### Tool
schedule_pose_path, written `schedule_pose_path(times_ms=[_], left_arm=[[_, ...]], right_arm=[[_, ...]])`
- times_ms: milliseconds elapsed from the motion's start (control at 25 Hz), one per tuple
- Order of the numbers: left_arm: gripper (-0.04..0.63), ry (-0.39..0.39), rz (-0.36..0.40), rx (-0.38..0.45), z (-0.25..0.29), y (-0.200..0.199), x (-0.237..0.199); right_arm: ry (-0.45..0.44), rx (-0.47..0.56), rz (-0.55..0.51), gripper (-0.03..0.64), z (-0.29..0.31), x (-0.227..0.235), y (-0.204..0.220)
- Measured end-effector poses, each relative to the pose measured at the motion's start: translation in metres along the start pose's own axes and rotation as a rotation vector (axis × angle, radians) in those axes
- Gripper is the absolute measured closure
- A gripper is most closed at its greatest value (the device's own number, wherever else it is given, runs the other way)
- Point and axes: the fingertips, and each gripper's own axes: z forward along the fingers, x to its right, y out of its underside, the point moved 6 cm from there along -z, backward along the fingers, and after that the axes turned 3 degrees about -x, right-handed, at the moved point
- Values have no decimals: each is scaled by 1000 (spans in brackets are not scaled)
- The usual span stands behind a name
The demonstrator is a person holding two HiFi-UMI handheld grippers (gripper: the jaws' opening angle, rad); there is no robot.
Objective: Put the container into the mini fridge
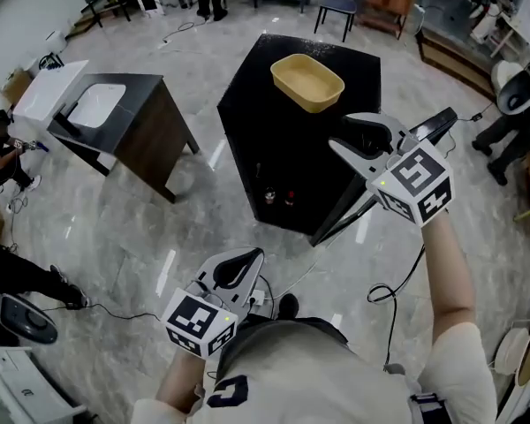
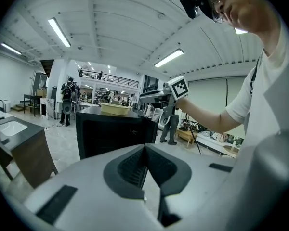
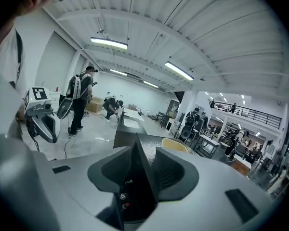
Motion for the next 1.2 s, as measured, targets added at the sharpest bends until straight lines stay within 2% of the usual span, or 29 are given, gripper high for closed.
schedule_pose_path(times_ms=[240,520,640,920,1080,1200], left_arm=[[540,-63,-8,14,5,-12,-8],[540,-83,-3,26,13,-17,-2],[540,-99,-12,21,13,-12,-6],[540,-170,-35,45,0,-11,-25],[540,-197,-23,62,-6,-15,-45],[540,-224,-20,62,-12,-17,-54]], right_arm=[[-27,-127,-165,459,46,35,4],[-127,-301,-269,459,99,63,19],[-140,-372,-313,459,119,70,27],[-215,-510,-362,460,143,70,41],[-219,-539,-365,463,146,76,43],[-223,-554,-390,493,148,74,39]])
